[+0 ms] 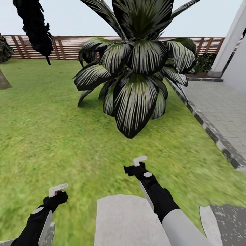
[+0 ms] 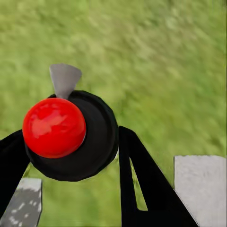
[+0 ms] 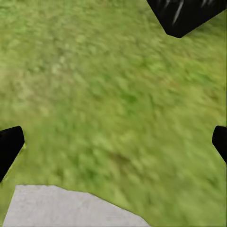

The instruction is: In the garden, pick up the pesticide atomizer on the floor and spray pesticide onto both trees until each tree trunk is fully covered.

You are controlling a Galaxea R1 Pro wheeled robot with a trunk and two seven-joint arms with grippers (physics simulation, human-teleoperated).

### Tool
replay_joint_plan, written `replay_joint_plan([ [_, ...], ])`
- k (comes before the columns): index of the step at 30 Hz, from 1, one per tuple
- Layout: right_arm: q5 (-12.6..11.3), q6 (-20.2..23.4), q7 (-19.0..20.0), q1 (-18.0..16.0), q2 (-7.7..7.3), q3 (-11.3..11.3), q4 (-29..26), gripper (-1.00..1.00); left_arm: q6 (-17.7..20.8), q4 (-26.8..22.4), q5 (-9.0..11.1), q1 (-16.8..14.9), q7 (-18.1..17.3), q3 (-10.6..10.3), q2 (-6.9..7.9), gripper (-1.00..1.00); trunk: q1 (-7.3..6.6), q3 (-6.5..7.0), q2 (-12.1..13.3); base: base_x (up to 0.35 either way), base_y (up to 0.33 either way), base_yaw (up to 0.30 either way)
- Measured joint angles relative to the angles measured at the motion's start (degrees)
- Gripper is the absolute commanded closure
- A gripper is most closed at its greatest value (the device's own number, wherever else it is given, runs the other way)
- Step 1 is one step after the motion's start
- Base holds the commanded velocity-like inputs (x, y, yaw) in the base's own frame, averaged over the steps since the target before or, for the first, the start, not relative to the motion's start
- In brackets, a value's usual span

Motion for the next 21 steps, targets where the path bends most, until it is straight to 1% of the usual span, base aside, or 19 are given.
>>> replay_joint_plan([
  [21, 0.0, 0.0, 0.0, 0.0, 0.0, -0.02, 0.01, -1.0, 0.09, 0.03, -0.07, 0.0, 0.0, 0.09, 0.09, 1.0, 0.0, 1.25, 0.0, 0.233, 0.244, 0.221],
])
